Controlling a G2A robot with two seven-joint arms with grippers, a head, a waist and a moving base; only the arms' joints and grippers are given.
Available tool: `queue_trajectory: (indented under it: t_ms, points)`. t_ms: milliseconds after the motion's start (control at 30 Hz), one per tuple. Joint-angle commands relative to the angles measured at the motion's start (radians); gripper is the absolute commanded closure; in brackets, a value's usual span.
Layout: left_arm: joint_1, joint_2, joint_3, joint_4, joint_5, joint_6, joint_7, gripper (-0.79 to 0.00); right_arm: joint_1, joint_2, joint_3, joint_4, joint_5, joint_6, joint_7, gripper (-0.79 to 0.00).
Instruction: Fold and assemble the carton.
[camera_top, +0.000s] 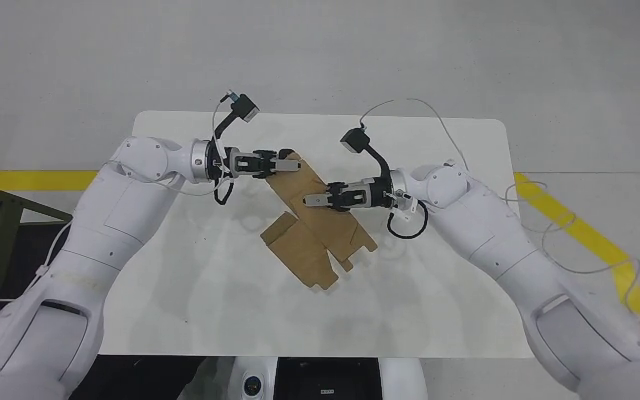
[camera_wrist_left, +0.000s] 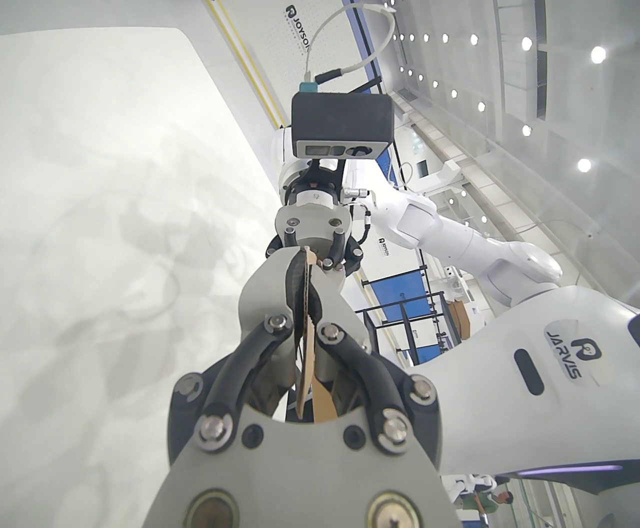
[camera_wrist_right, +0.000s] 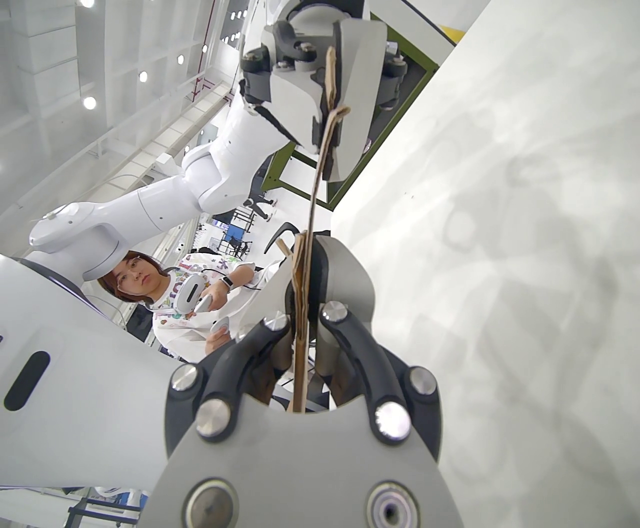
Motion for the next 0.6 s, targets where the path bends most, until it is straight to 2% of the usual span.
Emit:
queue_trajectory:
  t_ms: [0,33,333,567]
  points:
    - [-0.002,0.002,0.002,0.003,-0.003,-0.002,0.002,-0.714,0.003,0.0,-0.006,0.002,0.005,-0.001,-0.001,0.0]
    - [-0.003,0.002,0.003,0.006,-0.009,-0.004,0.004,-0.785,0.005,0.001,-0.008,0.003,0.008,-0.001,-0.002,0.0]
    - [-0.012,0.005,-0.023,0.039,-0.077,-0.034,0.034,-0.785,0.013,0.0,-0.026,0.025,0.04,-0.009,-0.009,0.0]
    - [-0.006,0.009,-0.05,0.093,-0.051,-0.074,0.075,-0.785,0.02,-0.01,0.017,0.137,0.068,-0.063,-0.066,0.0]
